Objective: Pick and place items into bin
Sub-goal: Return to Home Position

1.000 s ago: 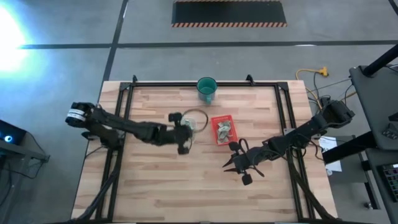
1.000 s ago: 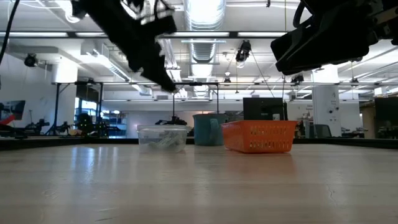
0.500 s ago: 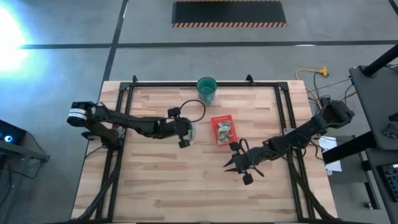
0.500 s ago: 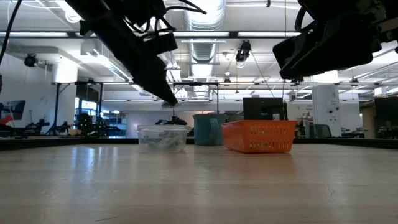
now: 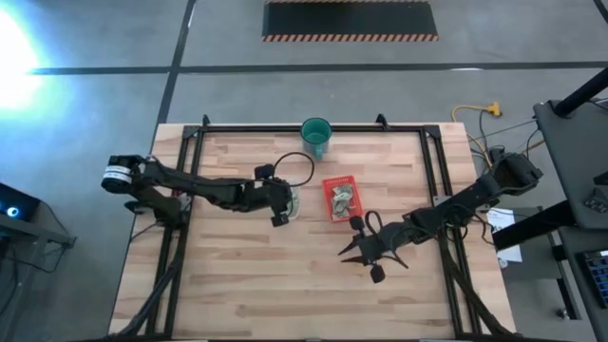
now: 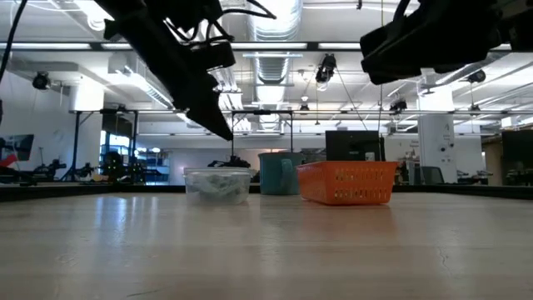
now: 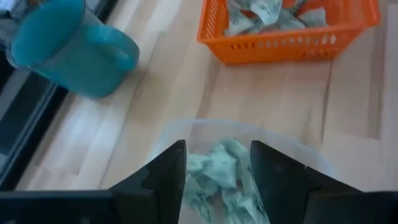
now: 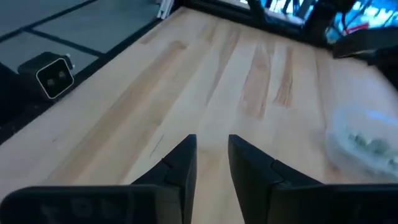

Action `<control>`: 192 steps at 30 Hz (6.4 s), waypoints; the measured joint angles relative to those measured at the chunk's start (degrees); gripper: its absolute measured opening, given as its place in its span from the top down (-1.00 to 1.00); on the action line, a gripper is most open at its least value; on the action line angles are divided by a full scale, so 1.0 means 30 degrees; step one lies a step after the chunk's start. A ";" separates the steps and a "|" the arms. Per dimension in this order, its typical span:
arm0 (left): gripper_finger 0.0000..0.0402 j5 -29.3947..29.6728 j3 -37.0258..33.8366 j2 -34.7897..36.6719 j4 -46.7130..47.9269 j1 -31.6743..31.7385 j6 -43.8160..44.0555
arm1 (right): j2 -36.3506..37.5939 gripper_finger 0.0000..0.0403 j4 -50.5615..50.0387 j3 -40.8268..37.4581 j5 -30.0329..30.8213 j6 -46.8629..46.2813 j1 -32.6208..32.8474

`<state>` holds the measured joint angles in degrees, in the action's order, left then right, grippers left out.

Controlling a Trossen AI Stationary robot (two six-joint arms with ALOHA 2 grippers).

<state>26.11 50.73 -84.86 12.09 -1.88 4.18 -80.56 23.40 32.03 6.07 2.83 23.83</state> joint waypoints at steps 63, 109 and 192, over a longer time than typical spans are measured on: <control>0.18 0.0255 -1.6573 1.6196 -2.0885 -0.6386 -0.7168 | 1.9155 0.58 0.3761 -1.0504 -0.8028 0.1128 -1.2503; 0.18 -1.1076 -1.6735 2.7539 -0.7777 -0.0535 -0.5531 | 2.6857 0.64 -0.4780 -1.0431 -1.0047 0.1275 -1.3085; 0.18 -0.9559 -1.6813 2.7176 -0.4486 -0.0543 -0.2009 | 2.6660 0.66 -0.7570 -1.0497 -0.1501 0.0547 -0.6572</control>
<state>-2.57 0.30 -3.33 -1.37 -3.51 -1.85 -0.58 0.69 0.54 1.56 4.47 4.12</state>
